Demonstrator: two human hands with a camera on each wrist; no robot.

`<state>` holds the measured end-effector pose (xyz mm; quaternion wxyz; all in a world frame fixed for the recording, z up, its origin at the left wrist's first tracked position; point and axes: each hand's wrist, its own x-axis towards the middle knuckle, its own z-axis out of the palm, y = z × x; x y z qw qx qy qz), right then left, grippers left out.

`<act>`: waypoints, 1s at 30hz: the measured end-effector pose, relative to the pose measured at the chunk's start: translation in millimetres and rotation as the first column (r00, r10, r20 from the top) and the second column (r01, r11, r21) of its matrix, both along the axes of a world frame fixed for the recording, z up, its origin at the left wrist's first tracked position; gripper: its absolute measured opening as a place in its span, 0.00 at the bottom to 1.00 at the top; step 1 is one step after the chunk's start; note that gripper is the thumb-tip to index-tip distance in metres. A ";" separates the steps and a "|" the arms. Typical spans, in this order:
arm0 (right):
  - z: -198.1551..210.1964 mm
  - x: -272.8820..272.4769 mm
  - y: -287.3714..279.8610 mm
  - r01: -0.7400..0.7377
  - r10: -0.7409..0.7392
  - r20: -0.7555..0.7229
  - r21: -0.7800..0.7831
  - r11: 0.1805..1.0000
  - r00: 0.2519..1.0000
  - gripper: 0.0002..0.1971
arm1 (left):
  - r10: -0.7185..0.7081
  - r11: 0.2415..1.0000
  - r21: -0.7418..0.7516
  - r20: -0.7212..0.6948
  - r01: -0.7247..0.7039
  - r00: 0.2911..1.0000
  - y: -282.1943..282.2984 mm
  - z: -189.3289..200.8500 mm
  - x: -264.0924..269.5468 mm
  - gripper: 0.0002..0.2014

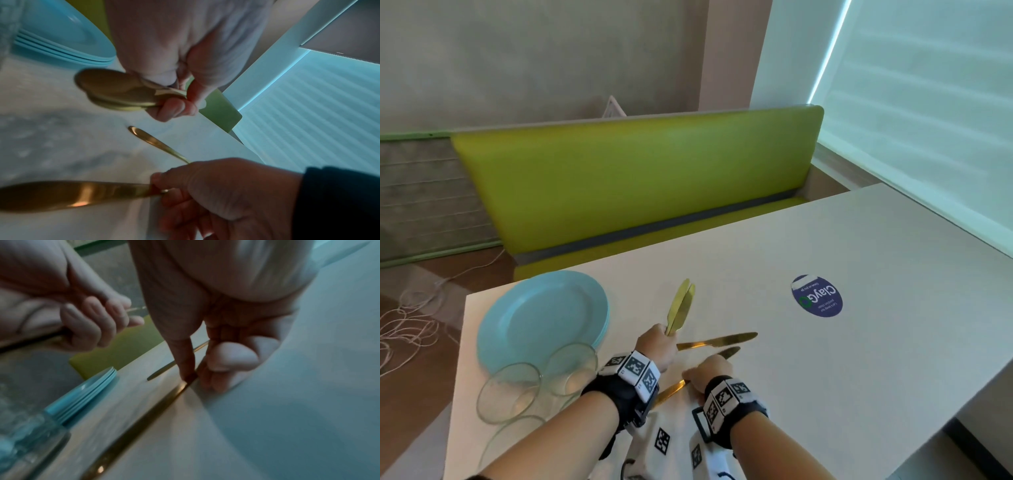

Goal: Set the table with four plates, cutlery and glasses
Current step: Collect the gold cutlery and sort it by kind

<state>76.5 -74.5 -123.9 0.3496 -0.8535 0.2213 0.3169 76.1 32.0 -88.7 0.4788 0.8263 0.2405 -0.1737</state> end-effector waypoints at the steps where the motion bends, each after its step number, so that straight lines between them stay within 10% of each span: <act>1: 0.4 0.0 -1.7 0.002 -0.002 -0.005 -0.017 1.000 1.000 0.10 | 0.006 1.000 -0.019 0.001 -0.006 1.000 -0.6 0.2 -0.5 0.11; 30: 67.7 -16.1 -43.2 0.174 -0.214 0.104 0.303 0.937 0.971 0.12 | -0.101 0.989 -0.105 0.019 0.102 0.995 -36.0 16.8 -28.7 0.09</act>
